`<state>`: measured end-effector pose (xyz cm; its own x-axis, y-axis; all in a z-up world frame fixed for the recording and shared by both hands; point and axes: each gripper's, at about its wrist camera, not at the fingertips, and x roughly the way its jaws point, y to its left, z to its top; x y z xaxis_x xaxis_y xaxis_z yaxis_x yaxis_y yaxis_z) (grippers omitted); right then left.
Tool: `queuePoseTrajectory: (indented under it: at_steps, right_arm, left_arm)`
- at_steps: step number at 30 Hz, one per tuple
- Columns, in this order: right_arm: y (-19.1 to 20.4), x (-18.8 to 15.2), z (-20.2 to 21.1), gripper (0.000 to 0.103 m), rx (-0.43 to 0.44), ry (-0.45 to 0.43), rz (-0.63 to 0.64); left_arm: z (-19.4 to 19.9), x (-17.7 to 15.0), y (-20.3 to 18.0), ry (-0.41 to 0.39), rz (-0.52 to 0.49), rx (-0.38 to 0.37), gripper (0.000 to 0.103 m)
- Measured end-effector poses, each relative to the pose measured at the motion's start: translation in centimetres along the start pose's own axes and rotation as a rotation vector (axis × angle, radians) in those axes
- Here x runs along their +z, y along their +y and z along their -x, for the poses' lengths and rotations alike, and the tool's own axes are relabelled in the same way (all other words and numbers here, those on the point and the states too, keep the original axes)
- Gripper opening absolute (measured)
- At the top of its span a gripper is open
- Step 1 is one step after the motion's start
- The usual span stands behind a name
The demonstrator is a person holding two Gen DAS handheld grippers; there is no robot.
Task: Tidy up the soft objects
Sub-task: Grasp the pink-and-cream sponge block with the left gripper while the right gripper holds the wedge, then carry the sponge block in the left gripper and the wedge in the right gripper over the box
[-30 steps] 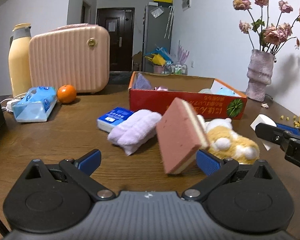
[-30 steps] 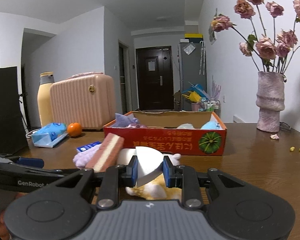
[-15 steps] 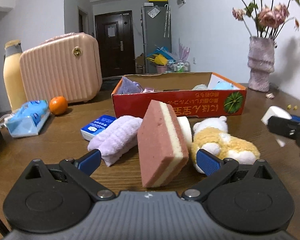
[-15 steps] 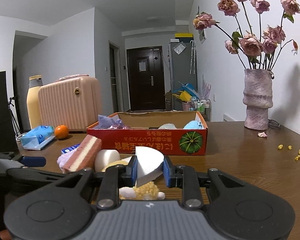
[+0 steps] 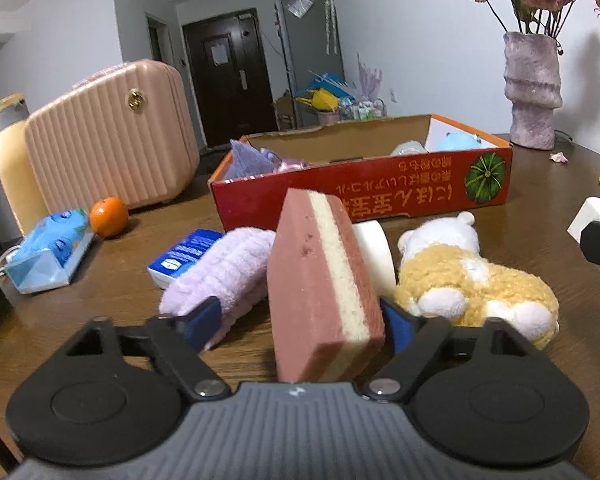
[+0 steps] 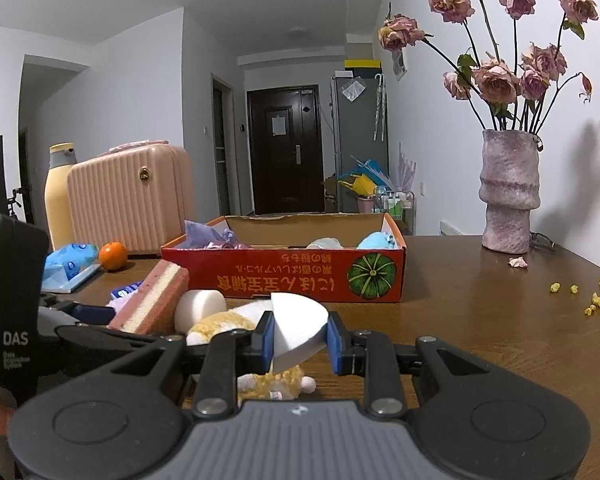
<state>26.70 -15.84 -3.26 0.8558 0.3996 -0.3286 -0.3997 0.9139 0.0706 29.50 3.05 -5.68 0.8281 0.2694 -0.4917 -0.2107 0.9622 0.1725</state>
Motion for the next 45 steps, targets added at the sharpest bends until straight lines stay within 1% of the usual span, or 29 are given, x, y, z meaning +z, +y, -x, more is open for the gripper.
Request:
queuePoseTrajectory:
  at_steps: [1,2,4,5,6,9,12,21,28,38,45]
  right_arm:
    - [0.0,0.0,-0.1,0.026,-0.002,0.003,0.000]
    - [0.0,-0.1,-0.1,0.026,-0.003,0.005,0.001]
    - [0.0,-0.1,-0.2,0.026,-0.005,0.008,0.000]
    - [-0.1,-0.2,-0.3,0.026,-0.006,0.009,0.000]
    - [-0.1,-0.2,-0.3,0.026,-0.007,0.010,-0.001]
    - [-0.3,-0.3,-0.5,0.026,-0.015,0.015,-0.006]
    - [-0.5,-0.3,-0.7,0.026,-0.025,0.017,-0.013]
    - [-1.1,-0.3,-1.0,0.026,-0.044,0.019,-0.037]
    - [-1.3,-0.4,-1.1,0.026,-0.064,0.008,-0.041]
    - [-0.5,0.1,-1.1,0.026,-0.080,-0.067,0.000]
    - [-0.4,0.9,-2.5,0.026,-0.079,-0.083,-0.007]
  left_arm:
    - [-0.2,0.0,0.1,0.008,0.000,-0.009,0.069]
    - [-0.3,0.0,0.2,0.016,0.001,-0.023,0.066]
    - [-0.6,0.0,0.4,0.029,0.005,-0.041,0.048]
    - [-0.8,0.0,0.6,0.036,0.010,-0.054,0.043]
    - [-0.9,0.0,0.8,0.044,0.014,-0.067,0.032]
    - [-1.4,0.0,1.2,0.076,0.039,-0.099,0.032]
    - [-1.3,0.0,1.5,0.074,0.054,-0.100,0.032]
    - [0.4,0.5,1.7,0.003,0.054,-0.104,0.032]
    - [1.1,0.8,2.4,-0.023,0.072,-0.097,0.032]
    - [3.0,1.9,3.0,-0.101,0.101,-0.118,0.032]
    - [3.3,3.1,3.4,-0.131,0.139,-0.124,0.032]
